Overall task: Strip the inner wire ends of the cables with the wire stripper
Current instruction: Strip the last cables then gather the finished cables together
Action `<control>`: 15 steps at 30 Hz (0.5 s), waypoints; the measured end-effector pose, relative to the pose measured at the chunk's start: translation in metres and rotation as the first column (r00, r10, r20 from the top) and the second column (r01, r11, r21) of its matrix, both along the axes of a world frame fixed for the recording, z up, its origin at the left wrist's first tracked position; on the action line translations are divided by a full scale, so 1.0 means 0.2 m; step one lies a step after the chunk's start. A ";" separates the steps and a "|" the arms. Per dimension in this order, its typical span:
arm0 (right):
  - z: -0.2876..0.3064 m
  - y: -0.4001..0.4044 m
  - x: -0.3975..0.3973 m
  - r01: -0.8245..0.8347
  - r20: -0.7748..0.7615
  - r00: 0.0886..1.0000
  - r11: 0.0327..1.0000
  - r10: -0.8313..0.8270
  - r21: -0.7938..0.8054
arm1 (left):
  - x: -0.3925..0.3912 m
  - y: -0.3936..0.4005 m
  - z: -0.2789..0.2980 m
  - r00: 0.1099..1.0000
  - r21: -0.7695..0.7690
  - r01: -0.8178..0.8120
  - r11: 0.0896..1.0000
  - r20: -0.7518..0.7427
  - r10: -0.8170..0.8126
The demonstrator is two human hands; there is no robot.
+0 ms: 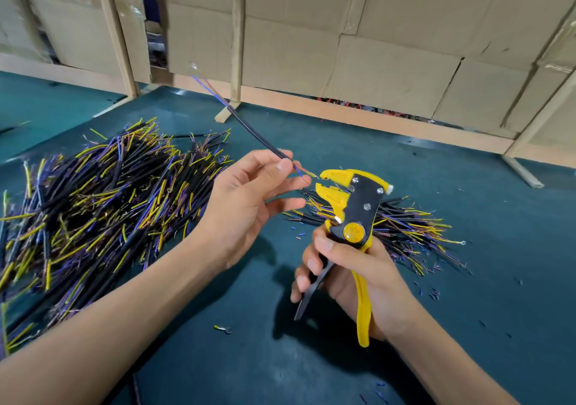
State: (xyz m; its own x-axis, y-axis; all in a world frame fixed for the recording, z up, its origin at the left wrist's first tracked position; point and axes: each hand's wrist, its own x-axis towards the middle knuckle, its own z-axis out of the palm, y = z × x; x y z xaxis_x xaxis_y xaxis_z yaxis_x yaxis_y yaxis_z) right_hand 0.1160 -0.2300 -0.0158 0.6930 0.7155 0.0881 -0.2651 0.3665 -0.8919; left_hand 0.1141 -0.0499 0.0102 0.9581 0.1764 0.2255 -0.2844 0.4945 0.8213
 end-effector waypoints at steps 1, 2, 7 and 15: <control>0.00 0.00 0.00 0.006 -0.007 1.000 1.000 -0.006 0.015 | 0.00 -0.01 0.00 1.000 0.009 -0.003 1.000 0.007 0.003; 0.00 0.00 0.00 0.013 -0.007 1.000 1.000 -0.013 0.025 | -0.01 -0.01 0.00 1.000 0.015 -0.004 1.000 0.015 0.004; 0.00 -0.01 0.01 0.033 0.036 0.999 0.999 -0.034 0.019 | -0.01 -0.04 -0.01 0.998 -0.003 0.018 1.000 0.066 -0.018; 0.00 -0.01 0.00 0.034 0.070 0.997 0.999 -0.034 0.005 | -0.02 -0.05 -0.01 0.998 -0.013 0.031 0.999 0.050 -0.030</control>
State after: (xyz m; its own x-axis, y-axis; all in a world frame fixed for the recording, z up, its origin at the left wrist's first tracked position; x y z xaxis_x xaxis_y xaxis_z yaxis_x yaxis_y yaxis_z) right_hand 0.1162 -0.2322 -0.0161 0.7090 0.6911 0.1402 -0.1889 0.3778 -0.9064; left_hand 0.1092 -0.0604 0.0084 0.9506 0.1511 0.2710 -0.3097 0.5151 0.7992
